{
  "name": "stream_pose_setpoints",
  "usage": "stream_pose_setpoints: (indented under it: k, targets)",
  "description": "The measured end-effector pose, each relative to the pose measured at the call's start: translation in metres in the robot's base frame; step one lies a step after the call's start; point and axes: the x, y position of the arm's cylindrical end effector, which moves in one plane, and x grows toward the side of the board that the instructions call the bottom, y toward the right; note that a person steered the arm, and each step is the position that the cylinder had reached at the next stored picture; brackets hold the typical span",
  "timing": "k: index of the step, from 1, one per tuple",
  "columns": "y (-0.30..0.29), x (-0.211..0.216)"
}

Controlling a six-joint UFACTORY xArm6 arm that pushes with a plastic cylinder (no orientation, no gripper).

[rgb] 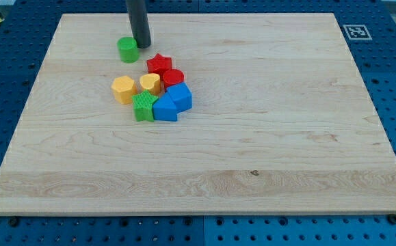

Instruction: Move the green circle to the left of the red star

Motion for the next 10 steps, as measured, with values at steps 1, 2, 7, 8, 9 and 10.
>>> stream_pose_setpoints:
  k: [1, 2, 7, 8, 9, 10]
  targets:
    - [0.000, 0.017]
    - [-0.013, 0.017]
    - [-0.102, 0.016]
    - [-0.100, 0.016]
    - [-0.087, 0.016]
    - [-0.087, 0.016]
